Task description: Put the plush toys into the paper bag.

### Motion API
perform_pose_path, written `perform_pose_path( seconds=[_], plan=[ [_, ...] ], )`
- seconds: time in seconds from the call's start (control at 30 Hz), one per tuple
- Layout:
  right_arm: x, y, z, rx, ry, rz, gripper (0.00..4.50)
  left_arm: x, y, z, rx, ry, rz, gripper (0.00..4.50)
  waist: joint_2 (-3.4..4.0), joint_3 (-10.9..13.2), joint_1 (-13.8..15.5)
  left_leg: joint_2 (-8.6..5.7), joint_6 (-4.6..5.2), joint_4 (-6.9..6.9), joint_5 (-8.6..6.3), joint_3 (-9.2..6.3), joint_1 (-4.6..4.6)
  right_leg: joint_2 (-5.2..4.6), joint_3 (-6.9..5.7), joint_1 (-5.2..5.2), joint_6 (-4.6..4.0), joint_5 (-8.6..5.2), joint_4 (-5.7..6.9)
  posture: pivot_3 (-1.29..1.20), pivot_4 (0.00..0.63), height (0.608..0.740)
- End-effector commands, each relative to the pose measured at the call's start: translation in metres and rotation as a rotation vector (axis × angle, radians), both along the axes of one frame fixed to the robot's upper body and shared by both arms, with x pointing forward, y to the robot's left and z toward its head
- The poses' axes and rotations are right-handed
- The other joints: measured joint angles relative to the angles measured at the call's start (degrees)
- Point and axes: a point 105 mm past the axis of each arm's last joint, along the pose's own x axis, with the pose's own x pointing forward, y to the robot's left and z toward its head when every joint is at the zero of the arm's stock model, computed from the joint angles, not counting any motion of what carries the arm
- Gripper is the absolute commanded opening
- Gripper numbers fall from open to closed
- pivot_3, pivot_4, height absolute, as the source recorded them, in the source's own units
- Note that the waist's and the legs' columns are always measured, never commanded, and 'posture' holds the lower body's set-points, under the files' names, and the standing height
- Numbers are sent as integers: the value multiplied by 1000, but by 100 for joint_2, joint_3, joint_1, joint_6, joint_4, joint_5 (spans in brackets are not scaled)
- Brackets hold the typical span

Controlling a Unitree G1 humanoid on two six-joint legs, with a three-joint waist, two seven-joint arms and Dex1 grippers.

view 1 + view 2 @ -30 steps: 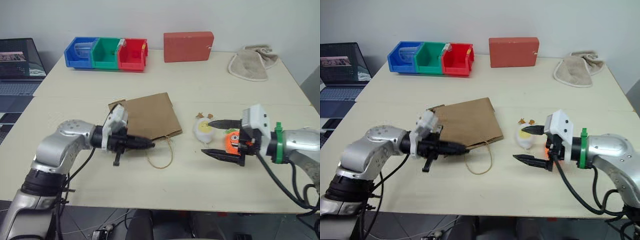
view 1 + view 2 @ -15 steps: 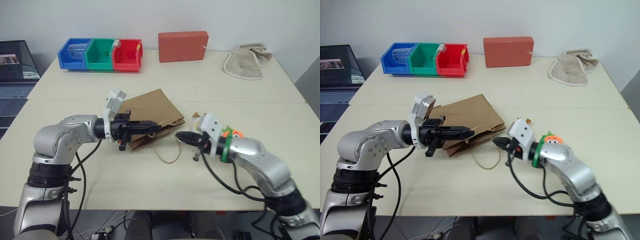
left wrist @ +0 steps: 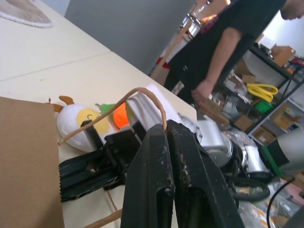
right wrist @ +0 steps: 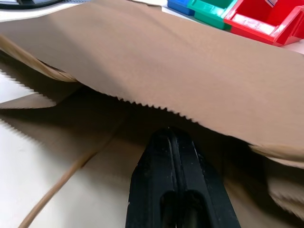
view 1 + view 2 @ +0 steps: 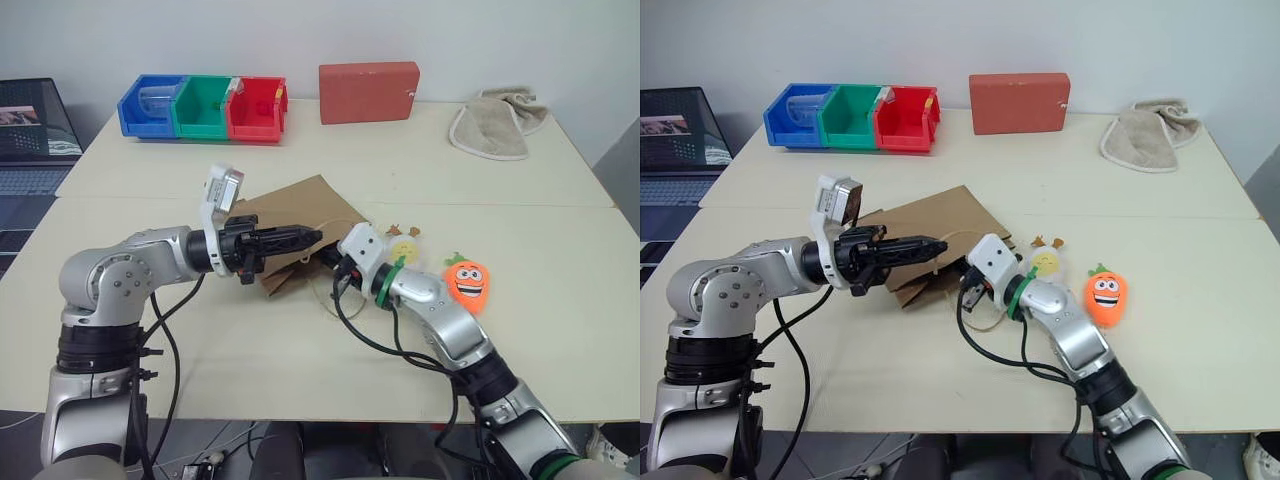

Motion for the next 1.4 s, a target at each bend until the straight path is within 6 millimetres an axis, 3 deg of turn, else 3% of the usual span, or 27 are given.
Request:
perform_pose_path(
  seconds=[0.03, 0.23, 0.33, 0.5, 0.67, 0.87, 1.07, 1.3, 1.4],
  plan=[
    [11, 6, 0, -4, -47, -53, 9, -1, 2, 23, -44, -57, -2, 0, 0, 0, 0, 0, 0, 0, 0, 0, 0, 0, -1, -1, 0, 0, 0, 0, 150, 740],
    [22, 10, -19, -18, 8, -113, 9, 3, 8, 46, -66, -125, 30, 0, 0, 0, -2, -1, -1, -1, 0, -1, 0, -1, -2, -1, -1, 1, 0, 0, 150, 740],
    [25, 13, -25, -14, 43, -127, 9, 8, 15, 73, -84, -217, 72, 0, 0, 0, -17, -1, -1, -2, 0, -2, 0, -1, -3, -1, -1, 1, 0, 0, 150, 740],
    [27, 20, -24, -14, 55, -122, 9, 8, 16, 111, -99, -372, 89, 0, -1, 0, -33, -1, -2, -2, 1, -3, 1, -1, -5, 0, -2, 2, 0, 0, 150, 740],
    [31, 19, -24, -12, 67, -147, 9, 11, 15, 131, -110, -457, 107, 0, 0, 0, -49, -1, -2, -7, 1, -3, 1, -1, -5, -2, -2, 2, 1, 0, 150, 740],
    [35, 16, -20, 3, 70, -165, 9, 16, 15, 112, -47, -458, 113, 0, 0, 0, -68, -1, -2, -8, 1, -3, -1, -1, -5, -3, -2, 2, 0, 0, 150, 740],
    [38, 15, 7, 77, 37, -148, 9, 14, 12, 76, 47, -423, 64, 0, -1, 1, -108, -1, -3, -14, 1, -3, -2, -1, -4, -6, -2, 2, 1, 0, 150, 740],
    [19, 10, 36, 117, 17, -57, 9, 10, 11, 64, 63, -406, 41, 0, -2, 2, -127, -1, -3, -21, 1, -2, -6, -1, -5, -15, -2, 2, 1, 0, 150, 740],
    [5, -6, 58, 140, -1, -9, 174, 9, 9, 57, 69, -398, 32, 0, -2, 2, -122, -2, -3, -19, 1, -2, -8, -2, -4, -15, -2, 2, 0, 0, 150, 740]
  ],
)
